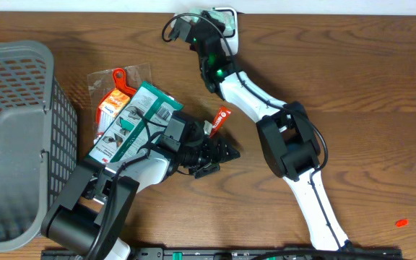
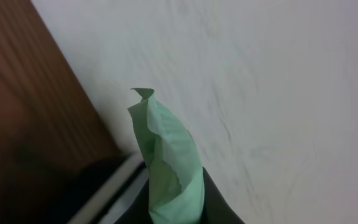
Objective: Scan the item barcode
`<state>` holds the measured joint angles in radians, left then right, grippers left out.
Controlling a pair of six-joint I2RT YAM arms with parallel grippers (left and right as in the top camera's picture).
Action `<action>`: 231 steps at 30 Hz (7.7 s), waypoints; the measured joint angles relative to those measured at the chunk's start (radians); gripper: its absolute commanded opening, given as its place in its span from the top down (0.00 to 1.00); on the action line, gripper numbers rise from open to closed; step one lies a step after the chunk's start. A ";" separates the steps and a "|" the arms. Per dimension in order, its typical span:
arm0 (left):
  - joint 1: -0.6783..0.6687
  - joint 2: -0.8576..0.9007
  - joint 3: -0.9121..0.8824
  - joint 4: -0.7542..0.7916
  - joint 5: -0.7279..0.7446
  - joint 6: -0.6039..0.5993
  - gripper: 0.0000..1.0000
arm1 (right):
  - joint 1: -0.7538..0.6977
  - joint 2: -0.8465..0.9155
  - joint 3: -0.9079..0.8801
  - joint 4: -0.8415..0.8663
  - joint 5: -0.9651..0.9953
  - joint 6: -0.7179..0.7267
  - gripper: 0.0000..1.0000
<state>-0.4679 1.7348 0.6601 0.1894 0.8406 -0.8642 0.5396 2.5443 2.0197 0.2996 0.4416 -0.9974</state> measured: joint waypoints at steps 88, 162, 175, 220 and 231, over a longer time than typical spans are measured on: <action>0.283 -0.196 -0.013 -0.257 -0.686 0.323 0.05 | -0.026 0.081 0.000 0.197 -0.067 -0.134 0.99; 0.281 -0.188 -0.014 -0.241 -0.717 0.368 0.04 | 0.016 0.066 0.001 0.266 -0.137 -0.328 0.99; 0.281 -0.187 -0.014 -0.240 -0.719 0.367 0.04 | 0.018 0.096 0.000 0.253 -0.132 -0.289 0.99; 0.280 -0.183 -0.014 -0.236 -0.744 0.393 0.04 | 0.012 0.098 -0.019 0.273 -0.014 -0.186 0.99; 0.280 -0.182 -0.019 -0.221 -0.751 0.394 0.04 | 0.072 -0.174 -0.026 0.095 0.381 0.023 0.99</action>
<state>-0.1883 1.5532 0.6415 -0.0319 0.0898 -0.4706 0.6113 2.3703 1.9942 0.3946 0.8223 -0.9745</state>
